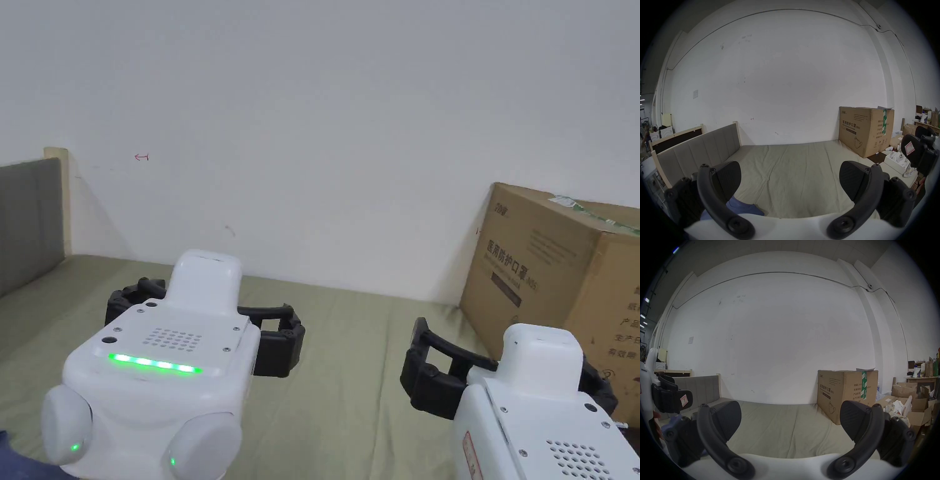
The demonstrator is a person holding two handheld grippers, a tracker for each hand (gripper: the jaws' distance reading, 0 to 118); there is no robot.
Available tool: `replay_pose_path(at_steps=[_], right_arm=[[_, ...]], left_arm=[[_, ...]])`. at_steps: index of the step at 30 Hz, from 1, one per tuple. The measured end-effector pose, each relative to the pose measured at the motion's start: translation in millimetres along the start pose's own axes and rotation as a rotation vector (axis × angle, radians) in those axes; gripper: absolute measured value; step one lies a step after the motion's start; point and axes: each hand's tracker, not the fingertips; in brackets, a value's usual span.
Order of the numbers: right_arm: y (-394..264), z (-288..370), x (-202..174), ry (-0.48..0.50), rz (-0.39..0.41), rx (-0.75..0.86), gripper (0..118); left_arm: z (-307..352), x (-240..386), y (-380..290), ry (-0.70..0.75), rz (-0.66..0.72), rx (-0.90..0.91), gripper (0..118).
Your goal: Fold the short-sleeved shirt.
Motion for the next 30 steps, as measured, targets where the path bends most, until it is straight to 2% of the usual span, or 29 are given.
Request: replay_pose_path(at_steps=[4,7,10,11,12,14,15,17,19,21,22,23,25,26,27,29,30], right_arm=[[-1,-2,-7,0.01,0.085,-0.002,118],[-4,-3,-19,-0.003,0.237,0.02,118],[-14,-10,-38,-0.092,0.541,0.026,118],[-21,-13,-44,-0.111,0.665,0.044,118],[-30,-14,-48,-0.117,0.798,0.063,118],[-47,-15,-55,-0.116,0.994,0.096,118],[-57,-14,-56,-0.107,1.064,0.11,118],[-68,-11,-57,-0.087,1.103,0.136,118],[-67,-7,-54,-0.064,1.067,0.136,118],[-54,-2,-49,-0.019,0.853,0.109,118],[-46,0,-44,0.009,0.723,0.085,118],[-22,7,-34,0.071,0.537,0.048,118],[-8,9,-17,0.131,0.219,-0.012,118],[-4,10,-8,0.13,0.092,-0.018,118],[-28,-6,-2,0.12,-0.026,-0.035,118],[-29,-8,9,0.095,-0.135,-0.028,118],[-29,-7,12,0.095,-0.143,-0.025,118]], left_arm=[[-3,-7,-3,-0.03,0.086,-0.013,118],[-11,-25,-11,-0.1,0.271,-0.048,118],[-28,-59,-30,-0.237,0.658,-0.149,118],[-37,-74,-42,-0.311,0.841,-0.199,118],[-46,-89,-61,-0.385,1.04,-0.253,118],[-56,-108,-93,-0.428,1.292,-0.307,118],[-55,-114,-105,-0.369,1.298,-0.305,118],[-48,-121,-110,-0.207,1.15,-0.307,118],[-43,-119,-102,-0.12,1.013,-0.338,118],[-36,-119,-85,-0.128,0.91,-0.289,118],[-31,-114,-72,-0.125,0.841,-0.248,118],[-26,-107,-57,-0.107,0.731,-0.206,118],[-18,-90,-33,-0.05,0.526,-0.147,118],[-13,-81,-24,-0.029,0.447,-0.115,118],[-8,-72,-17,-0.018,0.383,-0.081,118],[-1,-56,-8,-0.019,0.297,-0.034,118],[-1,-54,-9,-0.018,0.25,-0.012,118]])
